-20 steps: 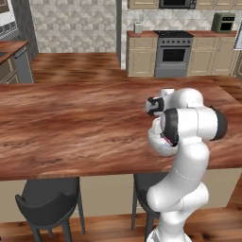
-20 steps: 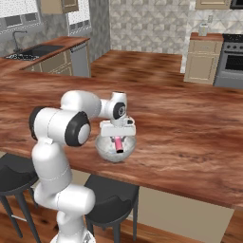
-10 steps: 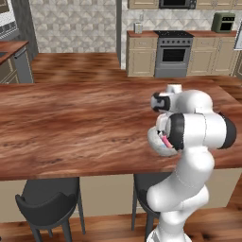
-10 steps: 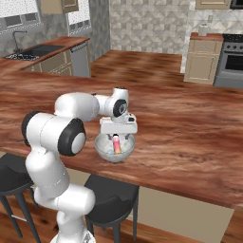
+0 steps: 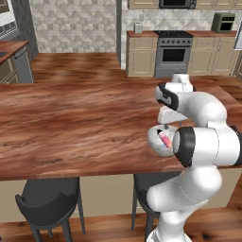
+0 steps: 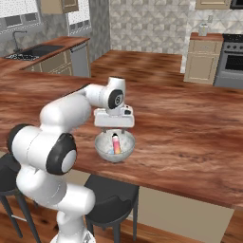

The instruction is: Open the fridge, grab two sodas, and place both sodas inside the bowl with ice on the dining counter.

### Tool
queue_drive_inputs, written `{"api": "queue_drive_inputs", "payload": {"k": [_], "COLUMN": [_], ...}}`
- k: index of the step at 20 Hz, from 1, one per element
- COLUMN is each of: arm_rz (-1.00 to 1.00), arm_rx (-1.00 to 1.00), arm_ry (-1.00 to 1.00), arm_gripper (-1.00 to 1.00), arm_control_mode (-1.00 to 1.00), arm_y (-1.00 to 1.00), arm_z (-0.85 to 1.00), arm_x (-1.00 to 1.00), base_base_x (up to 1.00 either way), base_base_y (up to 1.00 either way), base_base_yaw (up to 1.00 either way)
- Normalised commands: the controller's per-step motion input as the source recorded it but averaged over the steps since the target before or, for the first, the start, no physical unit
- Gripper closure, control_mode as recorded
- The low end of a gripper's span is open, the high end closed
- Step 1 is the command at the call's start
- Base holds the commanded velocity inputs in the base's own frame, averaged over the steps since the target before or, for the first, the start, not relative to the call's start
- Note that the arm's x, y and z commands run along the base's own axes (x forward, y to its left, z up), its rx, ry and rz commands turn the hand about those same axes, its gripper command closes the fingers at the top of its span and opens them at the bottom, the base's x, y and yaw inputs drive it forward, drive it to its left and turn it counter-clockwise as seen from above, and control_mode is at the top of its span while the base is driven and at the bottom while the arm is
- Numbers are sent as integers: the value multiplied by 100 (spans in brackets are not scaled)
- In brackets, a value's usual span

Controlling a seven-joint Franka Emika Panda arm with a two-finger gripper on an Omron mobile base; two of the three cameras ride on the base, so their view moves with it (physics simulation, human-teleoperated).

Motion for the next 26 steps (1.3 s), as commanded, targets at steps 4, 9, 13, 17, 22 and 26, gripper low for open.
{"api": "queue_drive_inputs", "payload": {"k": [4, 9, 13, 17, 22, 26], "arm_rz": [-16, -16, -14, -11, -3, -1], "arm_rx": [0, 0, 0, 0, -3, -11], "arm_ry": [-16, -17, -23, -37, -36, -15], "arm_gripper": [-100, -100, -100, -100, -100, -100], "arm_control_mode": [-100, -100, -100, -100, -100, -100], "arm_y": [28, 11, 6, 6, 32, 60], "arm_z": [43, 36, 36, 32, 19, 3], "arm_x": [-85, -95, -100, -100, -100, -84], "base_base_x": [0, 0, 0, 0, 0, 0], "base_base_y": [0, 0, 0, 0, 0, 0], "base_base_yaw": [0, 0, 0, 0, 0, 0]}}
